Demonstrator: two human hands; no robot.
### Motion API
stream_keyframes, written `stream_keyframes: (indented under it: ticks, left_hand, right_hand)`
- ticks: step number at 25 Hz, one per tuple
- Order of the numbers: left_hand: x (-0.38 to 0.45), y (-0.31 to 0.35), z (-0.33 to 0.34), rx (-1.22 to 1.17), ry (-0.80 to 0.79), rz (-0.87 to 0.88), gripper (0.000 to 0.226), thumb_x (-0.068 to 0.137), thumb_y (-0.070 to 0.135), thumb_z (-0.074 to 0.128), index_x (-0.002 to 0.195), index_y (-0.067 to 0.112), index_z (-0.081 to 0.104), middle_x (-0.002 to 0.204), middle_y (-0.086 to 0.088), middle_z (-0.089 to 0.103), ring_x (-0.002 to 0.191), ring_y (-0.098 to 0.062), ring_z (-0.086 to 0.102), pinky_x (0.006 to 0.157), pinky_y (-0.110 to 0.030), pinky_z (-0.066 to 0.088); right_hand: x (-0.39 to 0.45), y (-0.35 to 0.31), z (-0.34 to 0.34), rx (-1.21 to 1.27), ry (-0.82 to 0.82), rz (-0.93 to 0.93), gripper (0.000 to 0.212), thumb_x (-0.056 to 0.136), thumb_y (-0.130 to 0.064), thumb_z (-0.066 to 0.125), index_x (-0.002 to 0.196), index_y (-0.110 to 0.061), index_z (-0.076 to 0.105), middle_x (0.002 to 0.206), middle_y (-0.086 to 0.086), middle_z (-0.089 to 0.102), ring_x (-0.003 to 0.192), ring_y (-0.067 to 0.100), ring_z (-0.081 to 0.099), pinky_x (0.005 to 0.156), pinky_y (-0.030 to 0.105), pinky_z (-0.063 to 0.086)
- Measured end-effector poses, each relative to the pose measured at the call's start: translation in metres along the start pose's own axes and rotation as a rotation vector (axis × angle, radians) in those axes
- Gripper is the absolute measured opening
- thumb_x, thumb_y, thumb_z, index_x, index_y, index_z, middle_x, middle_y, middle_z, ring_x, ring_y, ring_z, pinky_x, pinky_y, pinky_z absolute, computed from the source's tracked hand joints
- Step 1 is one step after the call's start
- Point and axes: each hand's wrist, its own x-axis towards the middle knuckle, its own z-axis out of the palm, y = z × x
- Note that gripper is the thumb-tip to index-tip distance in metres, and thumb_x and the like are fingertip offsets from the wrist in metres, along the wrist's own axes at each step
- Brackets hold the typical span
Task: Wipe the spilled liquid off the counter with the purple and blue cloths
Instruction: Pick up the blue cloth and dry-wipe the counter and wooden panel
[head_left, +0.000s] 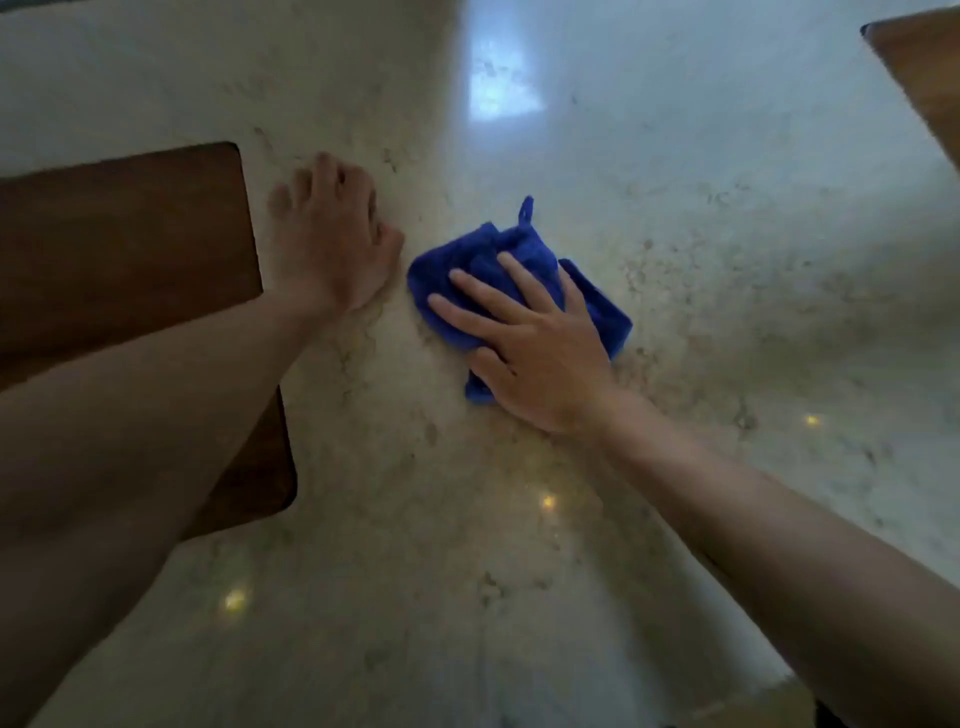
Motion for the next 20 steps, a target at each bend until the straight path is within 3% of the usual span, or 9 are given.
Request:
stream_keyframes:
  ticks: [5,8,13,16,20]
  left_hand:
    - [-0.039,-0.017,-0.014,0.106,-0.194,0.085,0.049,0.095,0.044,0.035,0.132,0.014,0.043,0.14,-0.019,0.039,0.124,-0.044,0.042,0.099,-0.063,0.035]
    - [-0.05,-0.053,-0.022,0.108,-0.231,0.046,0.05,0.095,0.049,0.038,0.137,0.022,0.039,0.15,-0.012,0.03,0.137,-0.045,0.029,0.107,-0.072,0.025]
    - [-0.049,-0.129,-0.012,0.028,-0.15,-0.155,0.059,0.095,0.065,0.029,0.146,0.036,0.027,0.162,-0.009,0.014,0.148,-0.044,0.01,0.112,-0.074,0.012]
    - [-0.056,-0.139,0.0,-0.003,-0.138,-0.173,0.061,0.093,0.07,0.019,0.147,0.042,0.024,0.162,-0.005,0.017,0.15,-0.041,0.007,0.114,-0.073,0.003]
    - [-0.058,-0.139,0.0,-0.011,-0.132,-0.179,0.063,0.091,0.071,0.016,0.148,0.043,0.023,0.162,-0.003,0.017,0.151,-0.037,0.007,0.114,-0.072,0.004]
  right_hand:
    - [-0.185,-0.055,0.026,-0.034,0.034,0.188,0.054,0.096,-0.041,0.031,0.15,-0.046,0.032,0.16,-0.016,0.026,0.153,0.025,0.011,0.113,0.067,0.018]
    - [-0.241,-0.105,0.04,-0.025,0.092,0.442,0.054,0.096,-0.041,0.033,0.149,-0.045,0.034,0.159,-0.015,0.029,0.152,0.026,0.016,0.111,0.071,0.02]
    - [-0.233,-0.161,0.067,-0.059,0.129,0.687,0.056,0.094,-0.045,0.032,0.149,-0.043,0.033,0.158,-0.009,0.035,0.147,0.033,0.028,0.109,0.076,0.012]
    - [-0.194,-0.156,0.065,-0.096,0.101,0.622,0.058,0.093,-0.046,0.034,0.151,-0.043,0.032,0.159,-0.009,0.033,0.148,0.035,0.026,0.108,0.078,0.008]
    - [-0.097,-0.138,0.051,-0.087,0.076,0.468,0.06,0.092,-0.045,0.036,0.152,-0.044,0.029,0.16,-0.011,0.028,0.15,0.033,0.021,0.108,0.078,0.007]
